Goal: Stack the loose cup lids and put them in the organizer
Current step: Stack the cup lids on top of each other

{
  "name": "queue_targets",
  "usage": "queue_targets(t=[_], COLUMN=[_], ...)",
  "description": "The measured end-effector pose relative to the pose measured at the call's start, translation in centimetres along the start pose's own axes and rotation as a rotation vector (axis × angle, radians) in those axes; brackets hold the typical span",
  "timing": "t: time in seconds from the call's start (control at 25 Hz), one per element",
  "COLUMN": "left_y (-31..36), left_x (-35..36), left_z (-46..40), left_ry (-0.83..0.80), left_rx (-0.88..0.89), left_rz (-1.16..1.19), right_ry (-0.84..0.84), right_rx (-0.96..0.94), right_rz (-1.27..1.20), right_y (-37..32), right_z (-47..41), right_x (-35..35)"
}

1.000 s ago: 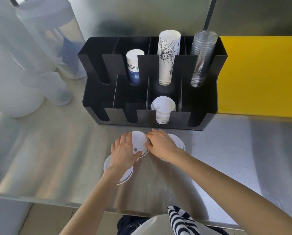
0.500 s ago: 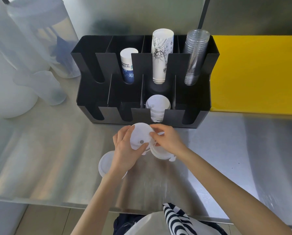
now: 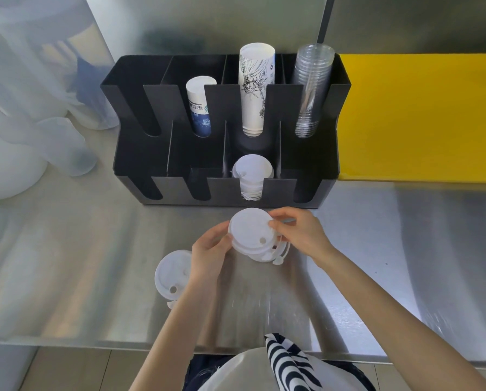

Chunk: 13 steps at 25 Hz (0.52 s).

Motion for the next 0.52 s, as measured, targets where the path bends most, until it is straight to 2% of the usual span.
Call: queue_targets(t=[0.2, 0.52], left_y=[-1.4, -2.1], left_x=[1.0, 2.2], left_z=[-0.1, -0.2], left_ry=[0.003, 0.054], left_rx=[-0.017, -0.044], left_rz=[-0.026, -0.249], right_ry=[0.046, 0.063], right_rx=[0.002, 0.011], right_rz=[0.112, 0.149], right_y=[0.5, 1.8], right_z=[0.1, -0.1], right_x=[-0.7, -0.7])
Point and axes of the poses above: each hand's wrist, its own z-axis away from the middle knuckle, its own x-axis out of the palm, y = z × x, the point moved 9 cm from there along -z, towards the middle knuckle, and after that the axes turned 12 degrees about -y, right-handed, at the moved point
